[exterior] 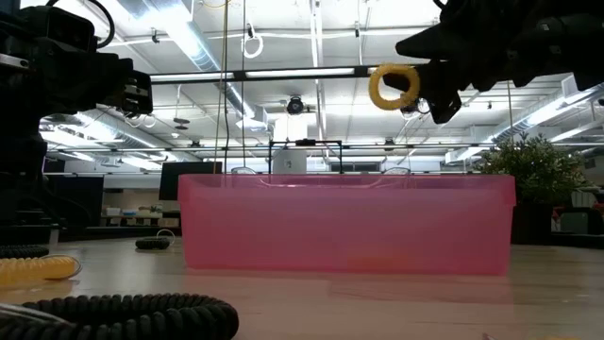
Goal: Sort spring keychains
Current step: Put the top right orange spring keychain into the pink bin, then put the right orange spring keychain into the pink bin
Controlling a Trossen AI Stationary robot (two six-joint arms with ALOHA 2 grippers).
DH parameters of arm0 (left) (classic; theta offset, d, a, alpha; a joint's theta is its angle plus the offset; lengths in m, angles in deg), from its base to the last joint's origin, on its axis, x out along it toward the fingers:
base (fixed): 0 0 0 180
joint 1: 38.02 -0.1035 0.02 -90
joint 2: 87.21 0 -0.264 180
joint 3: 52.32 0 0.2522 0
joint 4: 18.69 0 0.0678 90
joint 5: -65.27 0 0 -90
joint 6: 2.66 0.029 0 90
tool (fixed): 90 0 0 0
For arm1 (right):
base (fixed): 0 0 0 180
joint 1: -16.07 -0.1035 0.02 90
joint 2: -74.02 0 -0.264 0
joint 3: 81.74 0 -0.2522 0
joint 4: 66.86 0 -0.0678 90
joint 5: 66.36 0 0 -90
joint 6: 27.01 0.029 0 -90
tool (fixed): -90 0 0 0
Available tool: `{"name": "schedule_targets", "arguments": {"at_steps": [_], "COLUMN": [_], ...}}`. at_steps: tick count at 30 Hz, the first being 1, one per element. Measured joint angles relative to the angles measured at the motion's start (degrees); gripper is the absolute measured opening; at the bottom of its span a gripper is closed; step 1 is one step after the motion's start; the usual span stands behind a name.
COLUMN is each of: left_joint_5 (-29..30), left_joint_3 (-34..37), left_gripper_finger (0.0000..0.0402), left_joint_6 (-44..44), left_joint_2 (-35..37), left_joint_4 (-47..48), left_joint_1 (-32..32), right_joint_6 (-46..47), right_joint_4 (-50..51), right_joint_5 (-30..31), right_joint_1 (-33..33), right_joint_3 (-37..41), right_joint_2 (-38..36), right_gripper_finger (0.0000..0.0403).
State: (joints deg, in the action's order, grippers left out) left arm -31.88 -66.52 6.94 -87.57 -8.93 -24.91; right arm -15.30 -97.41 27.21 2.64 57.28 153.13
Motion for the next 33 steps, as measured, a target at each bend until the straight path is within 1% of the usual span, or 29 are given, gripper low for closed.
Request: {"name": "schedule_targets", "arguments": {"at_steps": [3, 6, 8, 10, 12, 19, 28, 30, 33], "left_joint_5": [0.0, 0.0, 0.0, 0.0, 0.02, 0.0, 0.0, 0.0, 0.0], "left_joint_3": [0.0, 0.0, 0.0, 0.0, 0.0, 0.0, 0.0, 0.0, 0.0], "left_gripper_finger": [0.0069, 0.0069, 0.0069, 0.0069, 0.0069, 0.0069, 0.0069, 0.0069, 0.0069], "left_joint_6": [0.0, 0.0, 0.0, 0.0, 0.0, 0.0, 0.0, 0.0, 0.0], "left_joint_2": [0.0, 0.01, 0.0, 0.0, 0.0, 0.0, 0.01, 0.02, 0.0], "left_joint_4": [0.0, 0.0, 0.0, 0.0, 0.0, 0.0, 0.0, 0.0, 0.0], "left_joint_1": [-0.01, -0.02, -0.01, -0.02, -0.02, 0.0, 0.0, 0.0, 0.0], "right_joint_6": [0.31, 0.91, -0.87, -1.73, -1.79, -0.82, -5.33, -6.34, -7.31], "right_joint_4": [0.97, 6.6, 10.66, 10.88, 10.28, 11.06, 10.88, 12.85, 20.21], "right_joint_5": [0.0, 0.01, 0.8, 2.98, 3.42, -3.2, -3.67, -3.64, -3.47], "right_joint_1": [0.0, 0.0, 0.13, 0.21, 0.23, -0.09, -2.05, -2.82, -4.44], "right_joint_3": [-0.39, -1.99, -3.55, -5.06, -5.92, -6.12, -6.36, -7.94, -12.45], "right_joint_2": [-0.02, -0.02, -0.02, -0.02, -0.07, -0.04, -0.24, -0.24, -0.24], "right_gripper_finger": [0.0207, 0.0208, 0.0208, 0.0208, 0.0208, 0.0208, 0.0208, 0.0208, 0.0208]}}
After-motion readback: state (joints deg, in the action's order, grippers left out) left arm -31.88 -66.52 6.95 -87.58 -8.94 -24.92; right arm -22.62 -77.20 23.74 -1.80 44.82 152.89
